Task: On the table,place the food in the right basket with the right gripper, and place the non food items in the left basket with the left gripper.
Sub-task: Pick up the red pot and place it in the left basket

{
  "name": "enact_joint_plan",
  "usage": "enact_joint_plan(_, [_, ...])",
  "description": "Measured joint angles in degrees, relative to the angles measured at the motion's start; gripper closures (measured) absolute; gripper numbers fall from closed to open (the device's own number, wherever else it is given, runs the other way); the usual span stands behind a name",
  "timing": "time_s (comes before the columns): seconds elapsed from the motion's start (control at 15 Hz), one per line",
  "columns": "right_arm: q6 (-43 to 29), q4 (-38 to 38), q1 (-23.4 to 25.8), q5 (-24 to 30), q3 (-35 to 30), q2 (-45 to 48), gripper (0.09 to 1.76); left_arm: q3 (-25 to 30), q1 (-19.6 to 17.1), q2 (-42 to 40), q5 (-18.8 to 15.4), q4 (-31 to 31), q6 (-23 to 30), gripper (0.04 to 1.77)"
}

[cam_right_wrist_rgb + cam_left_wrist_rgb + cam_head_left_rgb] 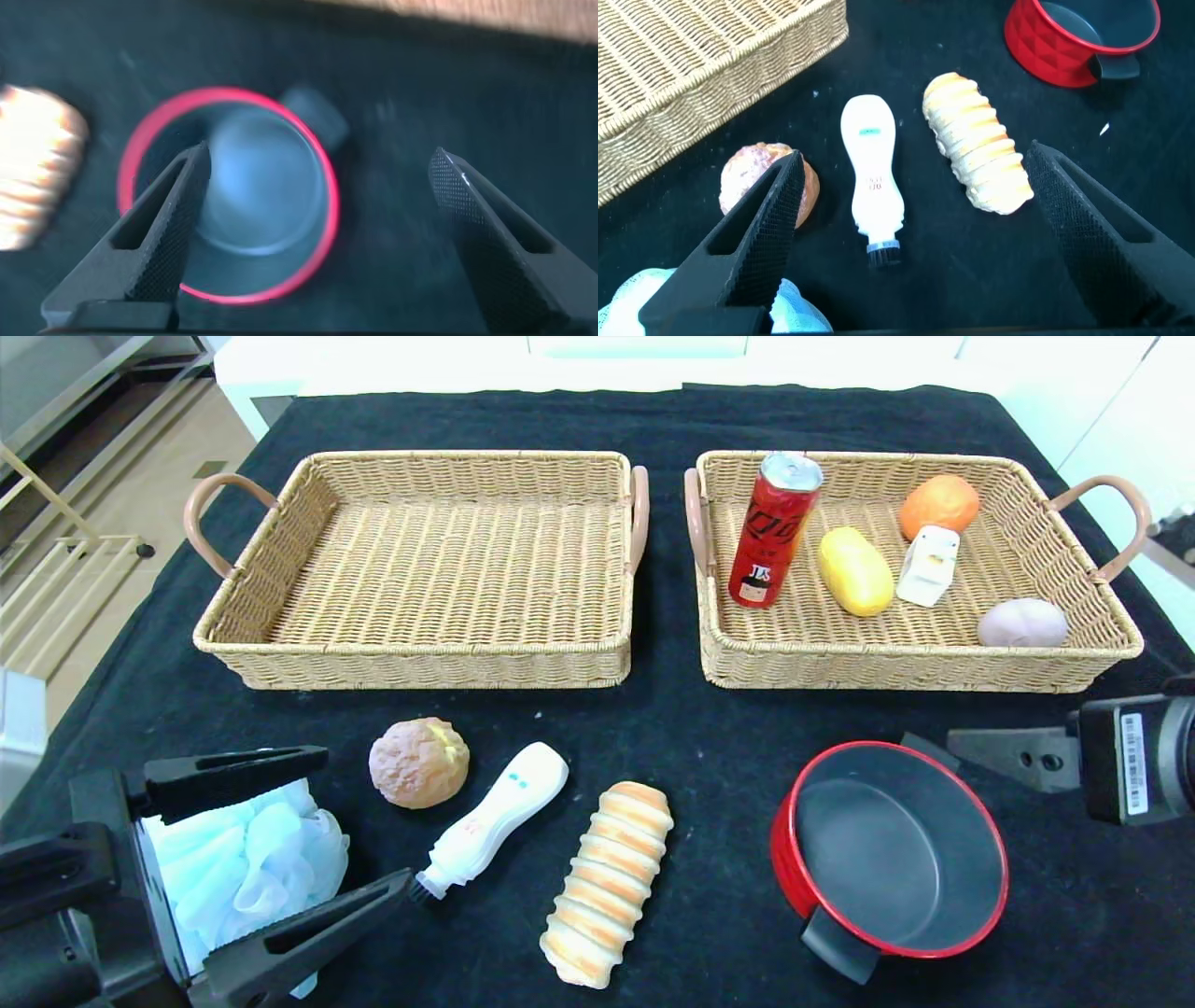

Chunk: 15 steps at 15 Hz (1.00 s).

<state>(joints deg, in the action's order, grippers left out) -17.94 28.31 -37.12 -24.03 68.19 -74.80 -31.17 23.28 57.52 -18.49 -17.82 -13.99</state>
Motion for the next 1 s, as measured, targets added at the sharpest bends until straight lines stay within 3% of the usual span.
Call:
enact_joint_plan(0.27, [-4.63, 0.22, 1.68, 3.94, -5.35, 0.46, 0.15, 0.04, 0.0, -0.11, -0.02, 0.0, -0.06, 0.09])
enact_joint_plan(0.67, [-6.0, -2.01, 6.31, 9.84, -10.84, -2.56, 0.15, 0.06, 0.02, -0.24, -0.05, -0.11, -0.06, 0.09])
enact_joint_plan(1.0, [-6.36, -7.73, 6.61, 10.53, -12.76, -6.95, 0.15, 0.0, 0.0, -0.29, -0.05, -0.17, -0.06, 0.09])
